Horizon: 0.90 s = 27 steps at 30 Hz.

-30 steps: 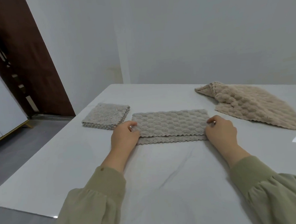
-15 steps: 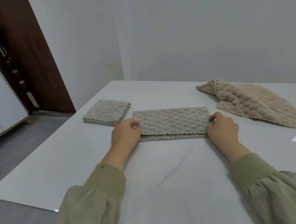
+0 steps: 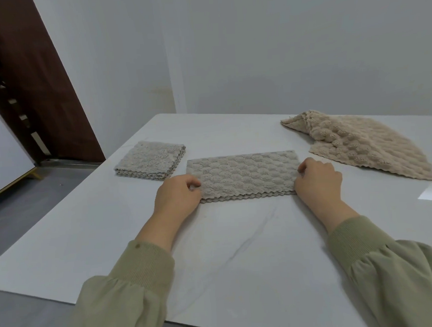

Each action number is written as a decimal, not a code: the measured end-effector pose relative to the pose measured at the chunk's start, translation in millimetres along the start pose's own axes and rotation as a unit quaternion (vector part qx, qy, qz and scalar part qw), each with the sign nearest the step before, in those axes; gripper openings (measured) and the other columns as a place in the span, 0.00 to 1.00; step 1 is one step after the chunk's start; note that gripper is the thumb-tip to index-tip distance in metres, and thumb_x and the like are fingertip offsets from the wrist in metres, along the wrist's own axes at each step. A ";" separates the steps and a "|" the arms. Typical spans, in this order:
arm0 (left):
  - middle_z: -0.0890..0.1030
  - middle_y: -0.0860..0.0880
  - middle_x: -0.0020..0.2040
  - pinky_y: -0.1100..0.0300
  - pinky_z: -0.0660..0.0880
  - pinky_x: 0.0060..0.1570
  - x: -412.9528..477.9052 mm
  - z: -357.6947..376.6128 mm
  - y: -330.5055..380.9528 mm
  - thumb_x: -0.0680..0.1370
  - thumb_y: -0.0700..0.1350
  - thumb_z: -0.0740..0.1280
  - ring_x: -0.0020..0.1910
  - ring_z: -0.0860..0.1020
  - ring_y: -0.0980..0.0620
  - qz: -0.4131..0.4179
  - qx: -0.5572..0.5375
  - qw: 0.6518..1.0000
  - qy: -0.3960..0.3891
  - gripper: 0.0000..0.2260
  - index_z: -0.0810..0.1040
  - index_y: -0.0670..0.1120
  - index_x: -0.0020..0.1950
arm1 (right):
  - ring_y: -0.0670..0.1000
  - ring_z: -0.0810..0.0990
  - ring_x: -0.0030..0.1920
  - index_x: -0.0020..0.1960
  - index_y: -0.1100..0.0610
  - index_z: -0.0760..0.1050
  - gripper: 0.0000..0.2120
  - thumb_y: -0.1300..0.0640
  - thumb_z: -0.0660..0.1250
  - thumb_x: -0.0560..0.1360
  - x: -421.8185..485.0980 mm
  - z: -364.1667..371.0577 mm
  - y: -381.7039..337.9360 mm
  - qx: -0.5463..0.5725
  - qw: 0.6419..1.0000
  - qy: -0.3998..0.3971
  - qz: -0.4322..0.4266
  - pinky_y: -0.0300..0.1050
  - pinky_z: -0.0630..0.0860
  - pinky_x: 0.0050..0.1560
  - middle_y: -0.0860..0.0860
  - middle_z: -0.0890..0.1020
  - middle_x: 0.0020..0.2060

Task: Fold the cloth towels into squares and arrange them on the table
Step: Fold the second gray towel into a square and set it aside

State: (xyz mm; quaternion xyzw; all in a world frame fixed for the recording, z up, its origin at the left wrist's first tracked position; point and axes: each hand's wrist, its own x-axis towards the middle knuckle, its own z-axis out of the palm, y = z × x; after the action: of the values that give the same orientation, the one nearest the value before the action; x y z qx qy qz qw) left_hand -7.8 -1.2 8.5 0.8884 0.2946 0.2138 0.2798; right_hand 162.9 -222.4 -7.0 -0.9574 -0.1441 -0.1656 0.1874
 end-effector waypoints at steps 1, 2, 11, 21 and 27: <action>0.79 0.53 0.46 0.63 0.68 0.45 0.6 0.9 -1.5 0.74 0.42 0.65 0.44 0.72 0.55 0.005 0.029 1.000 -0.009 0.10 0.82 0.53 0.51 | 0.61 0.71 0.55 0.54 0.59 0.75 0.11 0.62 0.60 0.73 -0.4 0.6 0.4 -0.024 1.000 -0.009 0.001 0.52 0.66 0.52 0.58 0.78 0.50; 0.77 0.52 0.47 0.62 0.67 0.47 1.5 1.7 -2.8 0.73 0.43 0.66 0.47 0.71 0.54 0.019 0.051 0.999 -0.003 0.09 0.82 0.52 0.51 | 0.61 0.71 0.55 0.54 0.59 0.76 0.12 0.62 0.61 0.73 -1.2 0.3 -0.3 -0.028 1.000 0.010 -0.004 0.53 0.66 0.52 0.59 0.77 0.51; 0.79 0.53 0.45 0.62 0.67 0.51 2.2 8.9 -3.9 0.70 0.45 0.74 0.50 0.73 0.53 0.240 0.058 0.967 -0.055 0.05 0.82 0.48 0.45 | 0.55 0.74 0.45 0.41 0.57 0.79 0.04 0.58 0.73 0.68 -25.7 5.2 -34.9 0.159 0.933 -0.061 -0.318 0.47 0.70 0.47 0.52 0.78 0.39; 0.77 0.51 0.38 0.56 0.71 0.44 0.4 14.2 1.0 0.75 0.51 0.61 0.43 0.72 0.51 0.273 0.078 0.959 -0.014 0.13 0.80 0.46 0.37 | 0.55 0.73 0.39 0.35 0.61 0.79 0.10 0.56 0.66 0.71 -26.6 1.7 -33.5 0.161 0.933 -0.043 -0.319 0.45 0.68 0.42 0.53 0.77 0.34; 0.79 0.49 0.45 0.59 0.69 0.47 0.4 27.4 7.1 0.72 0.45 0.70 0.49 0.74 0.48 0.330 0.101 0.938 -0.029 0.08 0.81 0.46 0.49 | 0.55 0.73 0.43 0.42 0.58 0.79 0.06 0.66 0.68 0.67 -28.9 -0.3 -31.1 0.153 0.934 -0.057 -0.319 0.46 0.68 0.44 0.52 0.77 0.37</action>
State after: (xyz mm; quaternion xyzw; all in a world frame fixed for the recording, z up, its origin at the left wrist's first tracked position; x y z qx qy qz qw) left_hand 10.3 -15.8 -7.6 0.9650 -0.0034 0.2376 0.1110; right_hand 126.2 -201.2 -7.8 -0.8286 -0.4760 -0.1379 0.2605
